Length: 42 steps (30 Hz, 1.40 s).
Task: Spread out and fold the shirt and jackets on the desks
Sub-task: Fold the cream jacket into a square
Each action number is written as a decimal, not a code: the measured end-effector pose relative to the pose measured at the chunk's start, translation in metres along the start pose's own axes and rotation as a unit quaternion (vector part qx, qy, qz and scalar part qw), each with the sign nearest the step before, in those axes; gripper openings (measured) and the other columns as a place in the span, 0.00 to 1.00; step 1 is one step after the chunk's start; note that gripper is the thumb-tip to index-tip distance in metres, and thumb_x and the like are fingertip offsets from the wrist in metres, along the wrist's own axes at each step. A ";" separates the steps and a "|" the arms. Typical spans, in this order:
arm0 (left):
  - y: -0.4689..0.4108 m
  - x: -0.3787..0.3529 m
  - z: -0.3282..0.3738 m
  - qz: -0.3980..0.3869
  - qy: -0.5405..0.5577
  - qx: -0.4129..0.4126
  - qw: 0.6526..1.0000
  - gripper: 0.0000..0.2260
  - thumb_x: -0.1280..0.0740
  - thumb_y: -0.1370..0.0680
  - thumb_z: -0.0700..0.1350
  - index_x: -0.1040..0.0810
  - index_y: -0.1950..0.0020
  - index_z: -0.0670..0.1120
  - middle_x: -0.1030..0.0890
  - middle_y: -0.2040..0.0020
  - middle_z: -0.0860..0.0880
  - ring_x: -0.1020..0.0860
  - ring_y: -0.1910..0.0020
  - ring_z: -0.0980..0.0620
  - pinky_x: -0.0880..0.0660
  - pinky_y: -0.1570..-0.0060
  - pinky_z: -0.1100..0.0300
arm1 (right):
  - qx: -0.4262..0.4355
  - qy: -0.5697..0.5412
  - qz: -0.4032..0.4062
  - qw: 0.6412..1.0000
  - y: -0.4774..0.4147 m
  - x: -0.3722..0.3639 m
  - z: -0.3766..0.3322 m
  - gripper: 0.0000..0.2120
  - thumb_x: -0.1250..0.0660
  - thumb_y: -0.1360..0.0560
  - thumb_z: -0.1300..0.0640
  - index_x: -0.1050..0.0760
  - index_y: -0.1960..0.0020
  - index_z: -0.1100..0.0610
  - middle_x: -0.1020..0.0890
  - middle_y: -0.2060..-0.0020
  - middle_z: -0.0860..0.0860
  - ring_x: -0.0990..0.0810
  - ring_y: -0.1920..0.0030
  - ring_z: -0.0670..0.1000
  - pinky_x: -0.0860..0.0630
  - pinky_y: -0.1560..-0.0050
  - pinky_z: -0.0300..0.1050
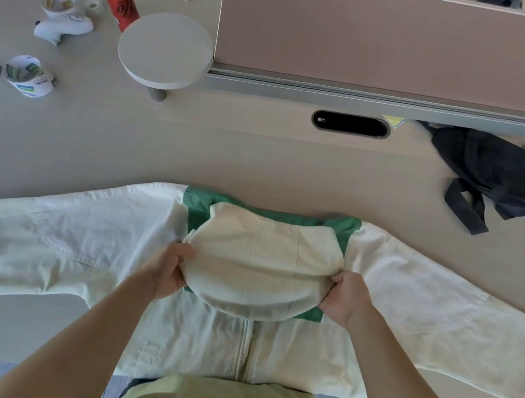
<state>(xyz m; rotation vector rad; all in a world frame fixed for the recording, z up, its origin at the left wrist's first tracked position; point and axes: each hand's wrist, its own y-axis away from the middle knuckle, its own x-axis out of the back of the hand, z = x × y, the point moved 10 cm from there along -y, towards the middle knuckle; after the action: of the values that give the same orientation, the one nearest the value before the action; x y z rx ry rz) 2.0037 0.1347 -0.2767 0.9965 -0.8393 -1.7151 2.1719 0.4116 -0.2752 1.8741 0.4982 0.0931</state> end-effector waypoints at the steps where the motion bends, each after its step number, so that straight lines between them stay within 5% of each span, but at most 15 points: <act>1: 0.000 -0.001 0.002 -0.012 -0.050 0.007 0.999 0.25 0.35 0.35 0.39 0.23 0.37 0.47 0.21 0.42 0.39 0.20 0.47 0.38 0.21 0.51 0.42 | -0.007 0.003 0.004 1.000 -0.002 0.004 0.002 0.26 0.49 0.25 0.66 0.29 0.29 0.60 0.20 0.38 0.59 0.22 0.37 0.61 0.26 0.36 0.61; 4: 0.001 -0.004 0.019 0.004 -0.184 0.000 0.983 0.12 0.32 0.21 0.51 0.23 0.39 0.49 0.17 0.47 0.46 0.17 0.52 0.46 0.19 0.56 0.51 | -0.010 0.037 -0.031 0.999 0.000 -0.001 -0.007 0.25 0.41 0.24 0.48 0.24 0.32 0.58 0.18 0.39 0.59 0.21 0.37 0.62 0.26 0.35 0.63; 6: -0.007 -0.006 0.041 0.029 -0.378 -0.048 0.924 0.19 0.35 0.21 0.61 0.21 0.41 0.48 0.17 0.48 0.47 0.18 0.52 0.48 0.21 0.54 0.53 | -0.001 0.140 -0.051 0.989 0.004 -0.012 -0.018 0.29 0.39 0.24 0.33 0.19 0.38 0.55 0.15 0.44 0.56 0.18 0.41 0.59 0.24 0.37 0.60; 8: -0.013 -0.014 0.059 0.054 -0.513 -0.089 0.852 0.24 0.38 0.20 0.63 0.19 0.44 0.42 0.17 0.47 0.42 0.18 0.50 0.44 0.22 0.48 0.51 | 0.024 0.246 -0.020 0.969 0.001 -0.015 -0.029 0.27 0.31 0.27 0.34 0.19 0.40 0.55 0.14 0.48 0.54 0.15 0.47 0.57 0.21 0.39 0.60; 9: -0.015 -0.017 0.063 0.055 -0.521 -0.091 0.847 0.22 0.36 0.20 0.60 0.19 0.46 0.41 0.17 0.47 0.40 0.18 0.51 0.44 0.22 0.47 0.50 | 0.046 0.280 0.013 0.959 -0.003 -0.012 -0.037 0.25 0.27 0.27 0.40 0.19 0.40 0.57 0.13 0.50 0.54 0.14 0.49 0.57 0.20 0.41 0.60; 12: -0.015 -0.030 0.069 0.001 -0.389 -0.071 0.919 0.10 0.30 0.21 0.48 0.18 0.45 0.43 0.15 0.48 0.42 0.16 0.50 0.43 0.21 0.42 0.46 | 0.076 0.252 0.024 0.964 -0.011 -0.015 -0.052 0.16 0.30 0.23 0.52 0.20 0.39 0.61 0.14 0.49 0.55 0.15 0.48 0.57 0.21 0.39 0.57; 14: -0.012 -0.036 0.069 -0.042 -0.229 -0.054 0.971 0.13 0.32 0.20 0.45 0.21 0.39 0.40 0.16 0.44 0.41 0.17 0.47 0.42 0.22 0.42 0.44 | 0.066 0.146 -0.020 0.987 -0.009 -0.021 -0.054 0.14 0.35 0.21 0.57 0.21 0.38 0.61 0.16 0.45 0.57 0.18 0.44 0.57 0.24 0.37 0.56; 18: -0.022 -0.025 0.057 -0.080 -0.026 0.000 0.996 0.22 0.40 0.19 0.57 0.21 0.35 0.43 0.19 0.40 0.41 0.21 0.43 0.40 0.27 0.40 0.46 | 0.040 0.039 -0.059 0.997 -0.009 -0.022 -0.045 0.18 0.38 0.21 0.51 0.21 0.35 0.57 0.17 0.40 0.57 0.20 0.39 0.59 0.25 0.35 0.58; 22: -0.027 -0.012 0.036 -0.064 -0.133 0.061 0.987 0.12 0.31 0.29 0.50 0.22 0.50 0.44 0.24 0.54 0.41 0.24 0.60 0.43 0.28 0.57 0.51 | 0.008 0.051 -0.057 0.997 -0.009 -0.022 -0.029 0.22 0.38 0.21 0.41 0.19 0.37 0.55 0.16 0.42 0.56 0.19 0.39 0.60 0.27 0.34 0.60; 26: -0.014 -0.039 0.022 -0.162 -0.226 0.096 0.956 0.18 0.33 0.24 0.42 0.22 0.35 0.41 0.19 0.38 0.39 0.21 0.38 0.39 0.23 0.41 0.48 | 0.013 0.112 -0.034 0.993 -0.010 -0.015 -0.027 0.18 0.41 0.19 0.48 0.18 0.39 0.53 0.15 0.43 0.56 0.18 0.41 0.60 0.25 0.35 0.61; 28: -0.016 -0.041 0.022 -0.158 -0.285 0.091 0.941 0.18 0.33 0.25 0.37 0.23 0.34 0.40 0.18 0.38 0.41 0.22 0.36 0.41 0.25 0.36 0.48 | 0.001 0.132 -0.025 0.991 -0.010 -0.011 -0.025 0.17 0.40 0.20 0.48 0.18 0.39 0.54 0.16 0.43 0.56 0.18 0.41 0.61 0.26 0.35 0.62; 31: -0.025 -0.031 0.031 -0.097 -0.324 0.045 0.940 0.15 0.40 0.20 0.32 0.22 0.36 0.40 0.16 0.42 0.43 0.20 0.39 0.42 0.24 0.37 0.48 | -0.007 0.155 -0.015 0.988 -0.011 -0.004 -0.026 0.16 0.39 0.20 0.51 0.18 0.39 0.55 0.16 0.43 0.57 0.18 0.41 0.60 0.25 0.36 0.61; 35: -0.026 -0.021 0.044 -0.028 -0.229 -0.019 0.973 0.13 0.41 0.18 0.34 0.21 0.39 0.44 0.15 0.47 0.43 0.17 0.46 0.43 0.19 0.46 0.51 | 0.041 0.164 -0.006 0.986 -0.012 -0.004 -0.038 0.13 0.40 0.18 0.57 0.19 0.39 0.52 0.15 0.45 0.53 0.17 0.43 0.56 0.21 0.40 0.56; 40: -0.019 -0.019 0.074 0.034 -0.416 -0.171 0.893 0.14 0.35 0.24 0.29 0.19 0.48 0.46 0.19 0.51 0.52 0.20 0.55 0.50 0.24 0.64 0.71 | 0.156 0.325 0.041 0.932 -0.003 -0.009 -0.066 0.13 0.41 0.19 0.60 0.19 0.44 0.52 0.15 0.56 0.50 0.18 0.59 0.50 0.20 0.61 0.44; 42: -0.019 -0.022 0.078 0.014 -0.458 -0.191 0.868 0.10 0.32 0.24 0.32 0.17 0.47 0.43 0.22 0.48 0.55 0.22 0.55 0.56 0.26 0.60 0.73 | 0.179 0.338 0.036 0.923 -0.001 -0.009 -0.071 0.11 0.39 0.19 0.59 0.18 0.48 0.53 0.18 0.64 0.48 0.23 0.67 0.46 0.26 0.71 0.37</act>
<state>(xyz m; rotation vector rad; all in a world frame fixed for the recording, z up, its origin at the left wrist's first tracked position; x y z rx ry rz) 1.9308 0.1687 -0.2545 -0.1630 -1.0042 -2.2217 2.1416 0.4710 -0.2487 2.1992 0.9652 0.7642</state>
